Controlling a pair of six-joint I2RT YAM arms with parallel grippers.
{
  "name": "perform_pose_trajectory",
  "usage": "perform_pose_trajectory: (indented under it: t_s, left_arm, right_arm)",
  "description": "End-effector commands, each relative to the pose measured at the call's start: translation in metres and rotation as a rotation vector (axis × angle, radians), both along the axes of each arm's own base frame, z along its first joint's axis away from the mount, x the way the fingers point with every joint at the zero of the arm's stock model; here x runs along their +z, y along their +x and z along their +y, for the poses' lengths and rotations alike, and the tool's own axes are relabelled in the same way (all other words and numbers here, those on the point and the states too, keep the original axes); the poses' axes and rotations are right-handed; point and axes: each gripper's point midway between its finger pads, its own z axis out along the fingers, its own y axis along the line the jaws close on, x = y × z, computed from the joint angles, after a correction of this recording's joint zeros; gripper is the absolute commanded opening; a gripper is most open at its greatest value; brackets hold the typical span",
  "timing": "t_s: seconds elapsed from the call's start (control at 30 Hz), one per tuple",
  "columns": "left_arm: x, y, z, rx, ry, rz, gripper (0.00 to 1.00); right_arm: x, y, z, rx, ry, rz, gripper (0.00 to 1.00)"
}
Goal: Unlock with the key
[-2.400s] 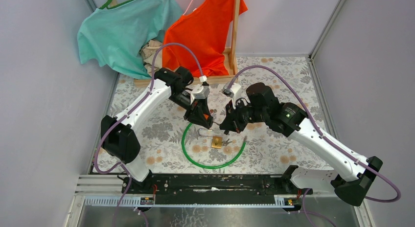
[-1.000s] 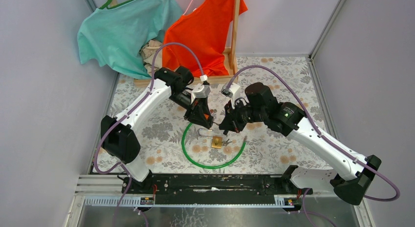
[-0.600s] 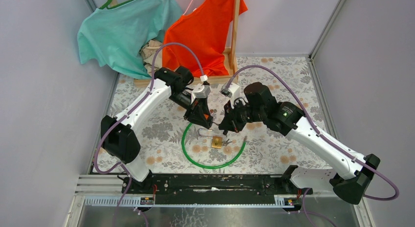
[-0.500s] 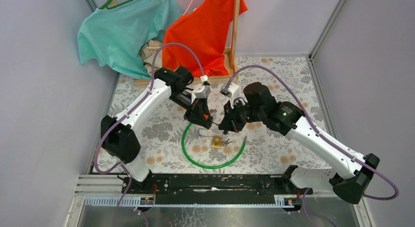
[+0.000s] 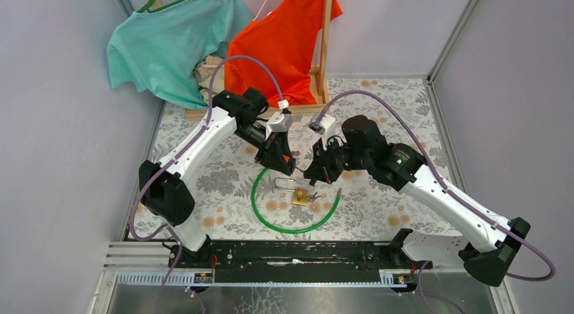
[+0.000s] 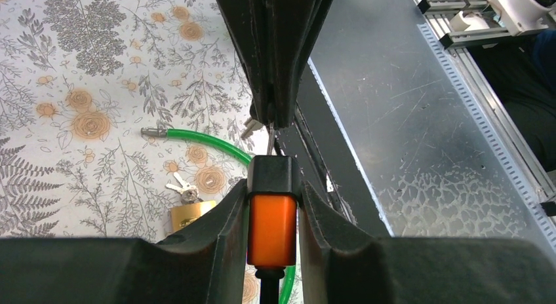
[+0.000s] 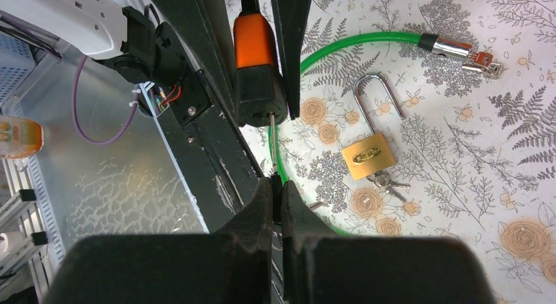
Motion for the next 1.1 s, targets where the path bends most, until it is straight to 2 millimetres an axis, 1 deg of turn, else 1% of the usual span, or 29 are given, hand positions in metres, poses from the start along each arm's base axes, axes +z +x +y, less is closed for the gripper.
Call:
perform_pose_trajectory:
  t_s: [0.0,0.2,0.33,0.43,0.6,0.77,1.07]
  left_arm:
    - [0.025,-0.006,-0.005,-0.006,-0.074,0.047,0.01]
    - [0.031,-0.005,-0.005,0.002,-0.084,0.051,0.01]
    - [0.03,-0.005,-0.004,0.005,-0.082,0.051,0.01]
    - [0.03,-0.005,-0.004,0.005,-0.082,0.054,0.01]
    - [0.028,-0.004,-0.004,0.006,-0.074,0.056,0.01]
    - [0.026,-0.004,-0.004,0.006,-0.072,0.062,0.01]
    - [0.028,-0.004,-0.004,0.006,-0.077,0.064,0.01]
  right_arm:
    - [0.013,-0.002,-0.006,-0.026,0.034,-0.049,0.0]
    - [0.025,-0.005,-0.016,-0.039,0.028,-0.075,0.0]
    - [0.029,-0.006,-0.019,-0.038,0.025,-0.082,0.0]
    - [0.03,-0.005,-0.016,-0.032,0.03,-0.079,0.0]
    - [0.04,-0.004,-0.009,-0.014,0.062,-0.092,0.0]
    - [0.045,-0.002,-0.001,0.01,0.076,-0.093,0.0]
    - [0.039,0.003,0.005,0.019,0.064,-0.088,0.0]
